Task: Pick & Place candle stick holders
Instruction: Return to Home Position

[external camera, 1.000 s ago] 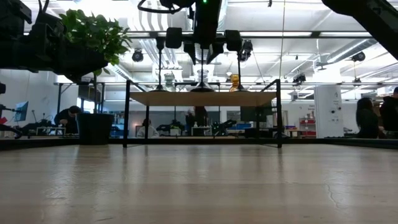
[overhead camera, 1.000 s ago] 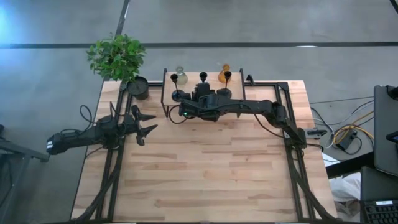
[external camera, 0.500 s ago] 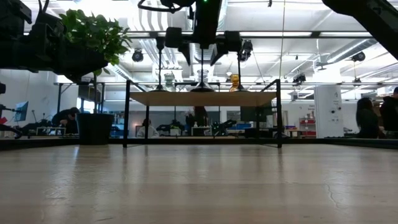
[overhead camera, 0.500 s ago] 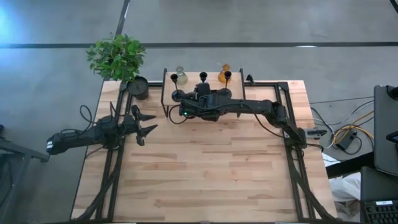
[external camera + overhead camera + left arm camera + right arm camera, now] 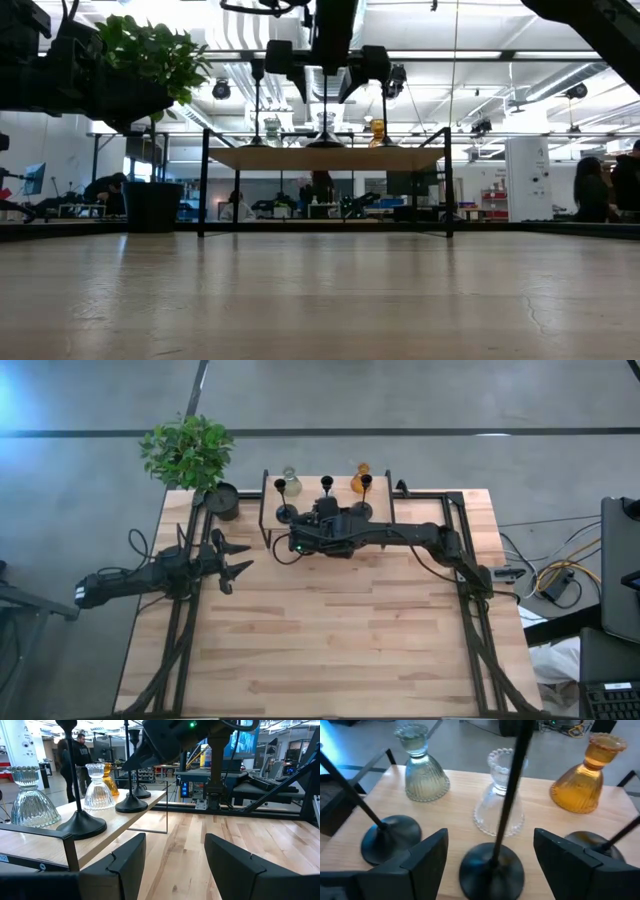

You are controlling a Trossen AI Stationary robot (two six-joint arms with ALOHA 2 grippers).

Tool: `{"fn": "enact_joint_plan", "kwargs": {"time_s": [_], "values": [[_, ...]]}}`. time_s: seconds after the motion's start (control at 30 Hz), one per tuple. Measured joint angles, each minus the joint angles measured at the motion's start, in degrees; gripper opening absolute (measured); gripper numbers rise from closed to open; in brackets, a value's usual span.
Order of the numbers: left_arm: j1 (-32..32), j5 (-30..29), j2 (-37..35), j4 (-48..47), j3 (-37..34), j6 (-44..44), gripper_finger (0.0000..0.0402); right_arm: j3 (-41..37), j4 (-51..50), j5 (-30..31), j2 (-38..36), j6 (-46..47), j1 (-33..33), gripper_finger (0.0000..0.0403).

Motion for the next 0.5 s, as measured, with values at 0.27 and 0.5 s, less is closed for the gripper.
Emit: {"fn": "enact_joint_plan", "kwargs": {"time_s": [0.27, 0.5], "values": [[0.02, 0.02, 0.00, 0.00, 0.00, -0.02, 0.0209, 0.00, -5.03, 0.25, -0.09, 4.54, 0.91, 0.0267], [0.00, 0.00, 0.00, 0.00, 0.00, 0.00, 0.0209, 0.00, -4.96, 0.41, -0.34, 4.76, 2.81, 0.0272]]}}
